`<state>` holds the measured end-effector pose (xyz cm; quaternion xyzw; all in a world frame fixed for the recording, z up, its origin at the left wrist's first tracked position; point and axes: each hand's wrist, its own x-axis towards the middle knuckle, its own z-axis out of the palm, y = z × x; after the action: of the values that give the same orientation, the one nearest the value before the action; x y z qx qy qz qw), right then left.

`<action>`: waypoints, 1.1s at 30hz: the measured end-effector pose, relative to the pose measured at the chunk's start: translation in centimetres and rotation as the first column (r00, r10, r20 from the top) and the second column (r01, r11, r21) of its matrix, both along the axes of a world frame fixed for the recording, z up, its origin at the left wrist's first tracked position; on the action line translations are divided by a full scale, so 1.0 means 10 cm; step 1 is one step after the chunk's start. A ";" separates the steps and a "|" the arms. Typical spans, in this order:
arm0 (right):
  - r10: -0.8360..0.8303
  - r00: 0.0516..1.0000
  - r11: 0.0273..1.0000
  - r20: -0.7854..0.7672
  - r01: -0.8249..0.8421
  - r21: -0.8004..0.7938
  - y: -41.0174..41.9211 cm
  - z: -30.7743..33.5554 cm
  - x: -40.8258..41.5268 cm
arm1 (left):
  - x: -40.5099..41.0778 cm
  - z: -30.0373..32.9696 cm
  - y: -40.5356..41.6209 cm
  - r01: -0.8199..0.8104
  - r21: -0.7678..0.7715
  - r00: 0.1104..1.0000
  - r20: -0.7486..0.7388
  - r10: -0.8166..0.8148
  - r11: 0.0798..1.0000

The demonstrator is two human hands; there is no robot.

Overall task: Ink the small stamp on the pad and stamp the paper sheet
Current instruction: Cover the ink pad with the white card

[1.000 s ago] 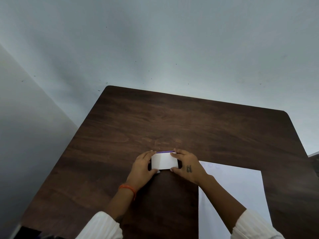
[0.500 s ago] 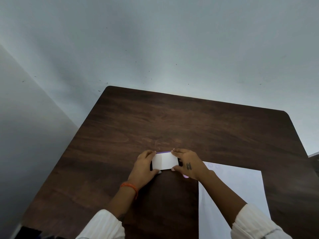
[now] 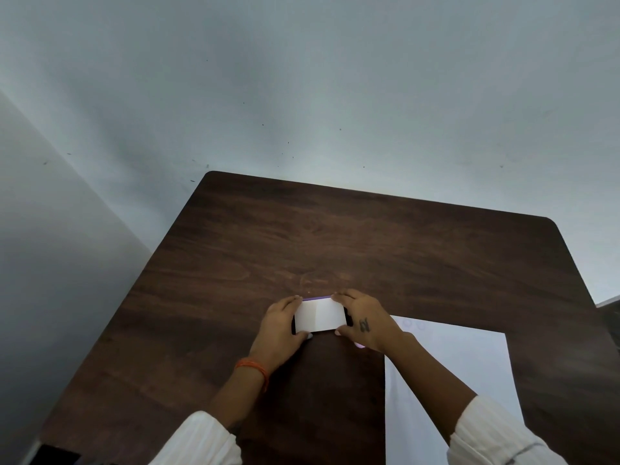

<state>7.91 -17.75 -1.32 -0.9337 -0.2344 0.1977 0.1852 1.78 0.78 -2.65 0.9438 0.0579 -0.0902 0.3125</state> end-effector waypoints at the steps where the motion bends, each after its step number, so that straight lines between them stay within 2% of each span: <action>1: -0.010 1.000 1.000 -0.008 0.010 0.008 0.00 0.00 -0.01 | -0.01 0.00 -0.01 -0.041 -0.032 0.999 -0.004 0.041 0.999; 4: -0.018 1.000 0.999 -0.017 0.019 0.026 -0.01 -0.01 -0.01 | -0.04 0.01 -0.06 -0.121 -0.098 0.993 0.000 0.121 0.988; 8: -0.021 1.000 1.000 -0.023 0.022 0.017 0.00 -0.01 0.00 | -0.02 0.01 -0.06 -0.125 -0.118 0.992 0.019 0.128 0.985; 15: -0.001 1.000 1.000 0.016 0.001 0.011 0.02 -0.03 0.04 | 0.00 -0.02 -0.02 -0.024 -0.031 0.999 0.024 0.025 0.999; 22: -0.018 0.999 1.000 0.049 0.018 0.013 0.06 0.01 0.10 | 0.03 -0.02 -0.06 -0.048 -0.009 0.998 0.049 0.048 0.999; 33: 0.048 0.998 0.996 -0.028 -0.050 -0.075 0.12 0.11 0.20 | 0.15 0.10 -0.05 -0.061 -0.030 0.996 -0.070 0.059 0.998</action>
<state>9.86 -16.55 -0.18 -0.9313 -0.2473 0.2232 0.1477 3.33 0.32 -1.62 0.9328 0.0956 -0.1142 0.3283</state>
